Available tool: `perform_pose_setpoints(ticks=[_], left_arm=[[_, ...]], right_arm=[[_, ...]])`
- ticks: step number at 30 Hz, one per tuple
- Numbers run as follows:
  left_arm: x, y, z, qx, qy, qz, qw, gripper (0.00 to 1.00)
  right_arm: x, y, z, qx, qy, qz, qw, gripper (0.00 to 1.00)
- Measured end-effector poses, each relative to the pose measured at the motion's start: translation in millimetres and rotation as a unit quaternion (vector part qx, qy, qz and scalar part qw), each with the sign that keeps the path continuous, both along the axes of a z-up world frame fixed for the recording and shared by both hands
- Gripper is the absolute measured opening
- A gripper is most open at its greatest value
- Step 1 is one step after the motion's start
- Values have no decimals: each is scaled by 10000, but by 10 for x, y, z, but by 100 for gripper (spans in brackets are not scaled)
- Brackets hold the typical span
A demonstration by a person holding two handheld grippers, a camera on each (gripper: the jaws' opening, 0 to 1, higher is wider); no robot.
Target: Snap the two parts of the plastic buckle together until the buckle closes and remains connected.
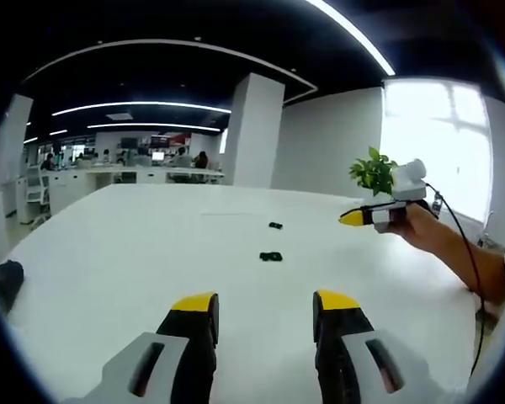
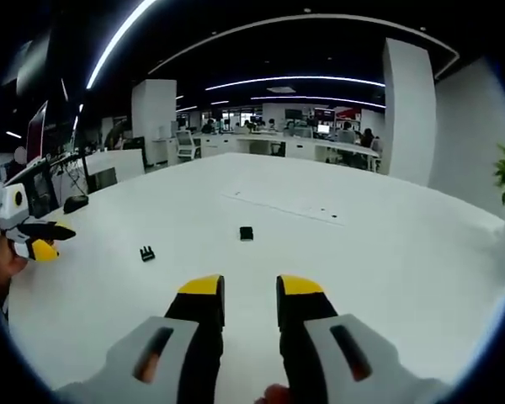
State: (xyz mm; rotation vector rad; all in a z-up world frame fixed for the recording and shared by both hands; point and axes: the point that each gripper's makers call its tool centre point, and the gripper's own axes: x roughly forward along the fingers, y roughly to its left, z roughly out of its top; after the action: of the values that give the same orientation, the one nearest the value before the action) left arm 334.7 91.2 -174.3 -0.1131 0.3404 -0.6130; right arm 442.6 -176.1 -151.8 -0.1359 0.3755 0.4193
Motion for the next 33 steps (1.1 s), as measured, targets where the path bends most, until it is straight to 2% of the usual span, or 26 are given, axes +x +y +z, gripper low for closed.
perform_pose_setpoints(ticks=[24, 33], left_arm=[[-34, 73, 28, -50, 8, 97, 9999, 45], [-59, 125, 49, -64, -18, 167, 9998, 45]], right_arm=[[373, 176, -19, 26, 35, 109, 9999, 24], [534, 309, -49, -3, 25, 189, 9998, 24]])
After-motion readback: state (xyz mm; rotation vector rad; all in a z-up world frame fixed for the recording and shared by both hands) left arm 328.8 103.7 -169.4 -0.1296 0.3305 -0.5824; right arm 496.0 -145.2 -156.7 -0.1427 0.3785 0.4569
